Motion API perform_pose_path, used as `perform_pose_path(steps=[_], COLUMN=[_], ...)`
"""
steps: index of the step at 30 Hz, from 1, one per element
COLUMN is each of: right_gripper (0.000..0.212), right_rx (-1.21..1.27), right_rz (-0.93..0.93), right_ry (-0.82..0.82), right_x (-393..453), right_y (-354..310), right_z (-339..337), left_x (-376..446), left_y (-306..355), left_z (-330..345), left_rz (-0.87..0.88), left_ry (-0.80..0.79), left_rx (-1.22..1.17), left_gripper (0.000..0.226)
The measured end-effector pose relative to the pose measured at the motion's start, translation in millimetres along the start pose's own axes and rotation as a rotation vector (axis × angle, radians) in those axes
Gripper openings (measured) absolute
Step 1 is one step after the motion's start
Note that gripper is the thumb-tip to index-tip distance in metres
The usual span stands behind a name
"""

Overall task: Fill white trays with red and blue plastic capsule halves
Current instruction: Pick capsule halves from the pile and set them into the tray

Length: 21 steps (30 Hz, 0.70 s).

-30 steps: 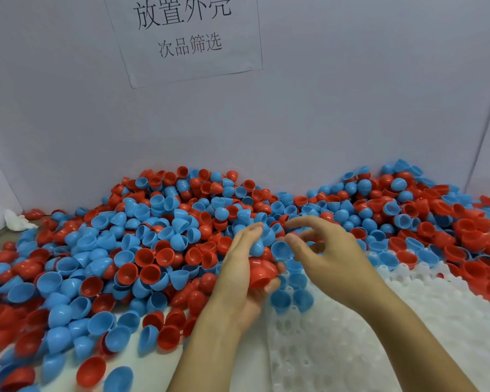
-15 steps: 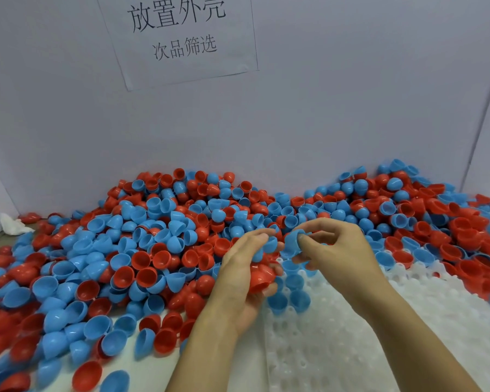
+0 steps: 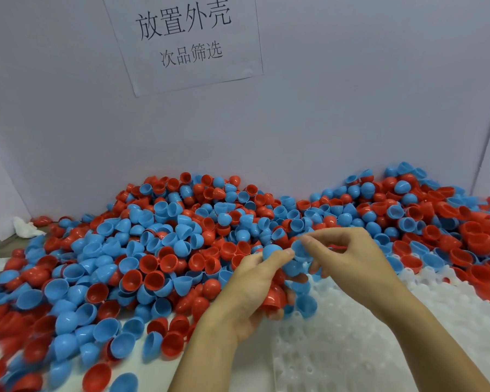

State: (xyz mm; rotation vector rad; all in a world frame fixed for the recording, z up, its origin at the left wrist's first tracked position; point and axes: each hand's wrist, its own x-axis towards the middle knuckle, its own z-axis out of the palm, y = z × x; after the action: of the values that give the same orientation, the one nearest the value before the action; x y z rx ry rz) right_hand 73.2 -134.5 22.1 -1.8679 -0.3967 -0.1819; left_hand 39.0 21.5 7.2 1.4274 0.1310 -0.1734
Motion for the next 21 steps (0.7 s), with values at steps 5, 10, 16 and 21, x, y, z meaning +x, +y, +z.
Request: perform_pose_path(steps=[5,10,16,21], right_gripper=[0.016,0.016,0.009,0.018], right_rx=[0.112,-0.002,0.031,0.072], right_rz=[-0.022,0.016,-0.035,-0.062], right_ry=[0.134,-0.015,-0.061,-0.080], right_x=[2.1,-0.1,-2.4,-2.7], right_y=[-0.8,1.2,0.6,-0.5], right_z=[-2.6,4.7,15.0,15.2], left_x=[-3.4,-1.9,1.1,-3.2], left_y=[22.6,16.2,7.4,7.6], left_z=[-35.6,-27.1,-8.6,-11.0], left_rz=[0.261,0.174,0.054,0.014], left_ry=[0.125,0.203,-0.062,-0.179], left_rx=[-0.891,-0.690,-0.391,-0.202], left_gripper=[0.040,0.038,0.043,0.036])
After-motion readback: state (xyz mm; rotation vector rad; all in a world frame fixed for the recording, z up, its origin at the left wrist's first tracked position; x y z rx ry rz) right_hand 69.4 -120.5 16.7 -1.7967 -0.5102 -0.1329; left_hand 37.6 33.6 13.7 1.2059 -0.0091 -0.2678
